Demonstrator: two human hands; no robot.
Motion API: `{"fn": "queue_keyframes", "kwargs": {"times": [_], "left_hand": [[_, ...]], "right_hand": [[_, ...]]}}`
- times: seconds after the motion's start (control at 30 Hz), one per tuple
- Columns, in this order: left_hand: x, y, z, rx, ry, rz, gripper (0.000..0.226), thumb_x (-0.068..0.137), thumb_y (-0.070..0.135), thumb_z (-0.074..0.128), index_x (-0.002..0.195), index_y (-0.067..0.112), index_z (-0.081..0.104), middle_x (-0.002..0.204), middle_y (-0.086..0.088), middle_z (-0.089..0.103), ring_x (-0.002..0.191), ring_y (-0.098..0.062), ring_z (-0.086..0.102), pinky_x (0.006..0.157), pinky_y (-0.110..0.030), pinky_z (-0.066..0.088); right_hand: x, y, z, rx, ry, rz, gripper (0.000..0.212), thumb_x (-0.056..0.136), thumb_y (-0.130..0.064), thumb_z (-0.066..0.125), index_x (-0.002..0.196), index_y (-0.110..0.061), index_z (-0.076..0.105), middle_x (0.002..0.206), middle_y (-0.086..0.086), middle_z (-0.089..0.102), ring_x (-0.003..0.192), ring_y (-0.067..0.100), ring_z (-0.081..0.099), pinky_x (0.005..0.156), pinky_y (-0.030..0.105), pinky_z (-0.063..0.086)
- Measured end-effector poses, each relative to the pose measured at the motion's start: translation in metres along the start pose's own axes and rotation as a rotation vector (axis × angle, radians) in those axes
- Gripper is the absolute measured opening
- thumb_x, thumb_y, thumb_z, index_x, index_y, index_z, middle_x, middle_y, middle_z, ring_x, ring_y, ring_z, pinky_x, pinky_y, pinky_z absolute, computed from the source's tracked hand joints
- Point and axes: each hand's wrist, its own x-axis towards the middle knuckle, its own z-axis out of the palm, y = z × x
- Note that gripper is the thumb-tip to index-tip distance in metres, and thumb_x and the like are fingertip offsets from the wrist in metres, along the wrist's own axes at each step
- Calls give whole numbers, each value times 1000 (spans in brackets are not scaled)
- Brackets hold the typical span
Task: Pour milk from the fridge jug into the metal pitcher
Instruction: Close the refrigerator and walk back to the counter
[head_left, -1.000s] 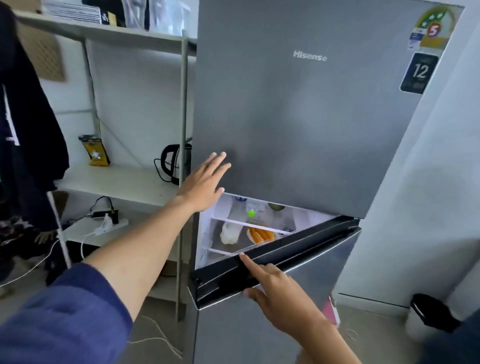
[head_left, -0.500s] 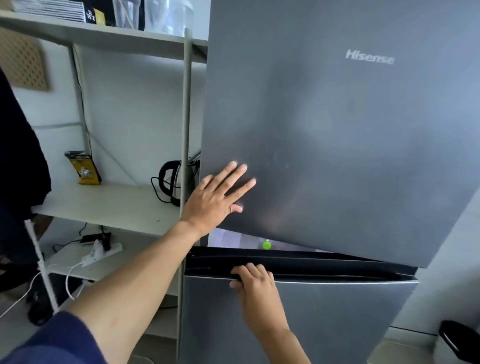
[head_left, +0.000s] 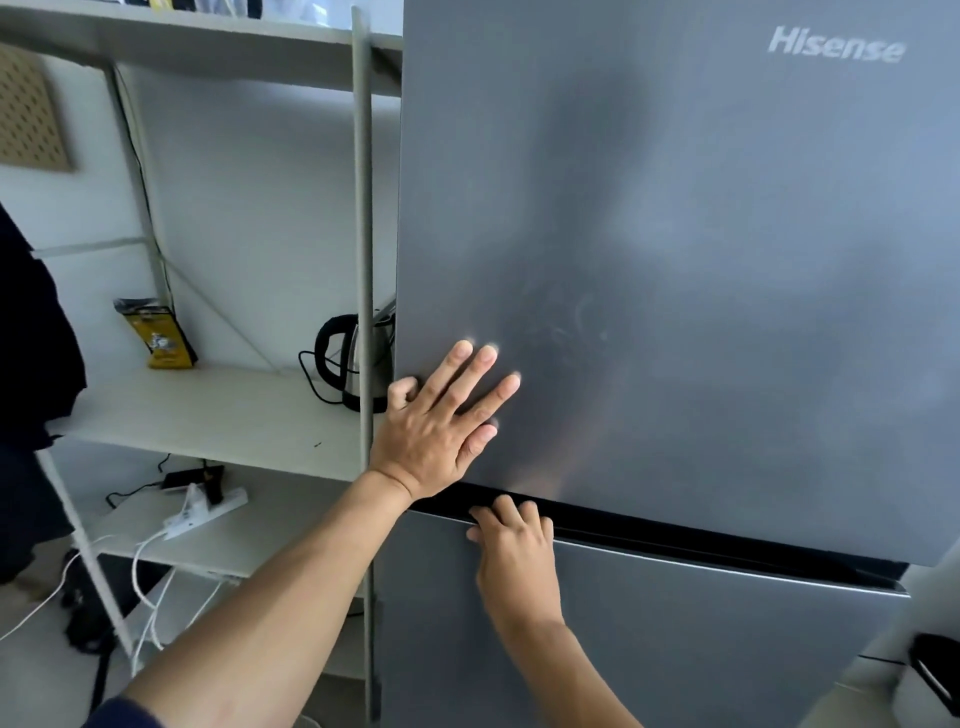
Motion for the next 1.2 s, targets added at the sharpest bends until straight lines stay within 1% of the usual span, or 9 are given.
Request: {"fn": "queue_keyframes", "kwargs": {"times": [0.4, 0.57, 0.63, 0.73, 0.83, 0.9, 1.0, 1.1, 1.2], "left_hand": [[-2, 22, -14, 55, -195, -142, 59, 104, 37, 27, 156, 31, 0, 166, 2, -5, 153, -18, 0, 89, -41, 37], [-10, 38, -57, -11, -449, -224, 63, 102, 37, 41, 156, 24, 13, 166, 2, 6, 153, -17, 5, 105, -36, 40], [-27, 29, -81, -73, -616, -302, 54, 102, 46, 32, 152, 26, 31, 163, 5, 22, 149, -15, 24, 104, -32, 39], [-50, 13, -137, -89, -665, -673, 62, 94, 63, 16, 106, 25, 63, 102, 1, 74, 94, -21, 69, 79, -35, 54], [-69, -4, -196, 59, -582, -841, 54, 98, 55, 31, 66, 17, 53, 62, -5, 66, 63, -27, 62, 58, -36, 45], [-88, -14, -252, 189, -625, -920, 50, 100, 43, 42, 57, 18, 44, 61, -8, 63, 60, -27, 58, 56, -34, 39], [-118, -16, -351, 366, -755, -1028, 48, 98, 42, 43, 60, 14, 52, 63, -5, 62, 62, -22, 54, 60, -34, 43], [-149, 5, -449, 512, -817, -1150, 50, 97, 42, 47, 54, 19, 38, 56, 1, 47, 63, -24, 52, 60, -30, 35], [-177, 44, -548, 646, -837, -1270, 39, 96, 50, 45, 69, 22, 50, 67, 0, 60, 77, -27, 62, 62, -30, 34]], "right_hand": [[9, 13, 10, 10, -55, -83, 19, 67, -15, 82, 78, -16, 67, 83, 3, 64, 73, 30, 59, 62, 38, 48], [-13, 24, 20, -73, -80, -166, 57, 83, -38, 63, 128, -4, 54, 115, 16, 57, 108, 33, 53, 103, 49, 30], [-21, 14, 15, 30, -60, -214, 57, 86, -36, 45, 134, -6, 48, 125, 20, 52, 118, 36, 50, 111, 53, 23], [-26, -32, -9, 326, -221, -437, 46, 91, -34, 33, 132, -16, 43, 125, 13, 53, 114, 32, 55, 101, 46, 43], [-17, -83, -41, 532, -446, -468, 36, 100, -41, 27, 114, -19, 52, 113, 7, 59, 98, 32, 59, 82, 39, 46], [-20, -127, -61, 553, -500, -577, 42, 100, -45, 27, 94, -19, 60, 100, 12, 67, 91, 35, 63, 76, 39, 47], [-50, -197, -93, 597, -529, -749, 49, 99, -44, 32, 79, -15, 65, 87, 16, 69, 85, 36, 63, 74, 38, 47], [-99, -257, -125, 673, -588, -901, 51, 98, -41, 35, 55, -17, 45, 69, 8, 59, 70, 31, 57, 64, 34, 39], [-159, -309, -161, 776, -614, -1078, 47, 100, -41, 33, 56, -25, 34, 71, 7, 56, 72, 29, 55, 63, 35, 36]]}}
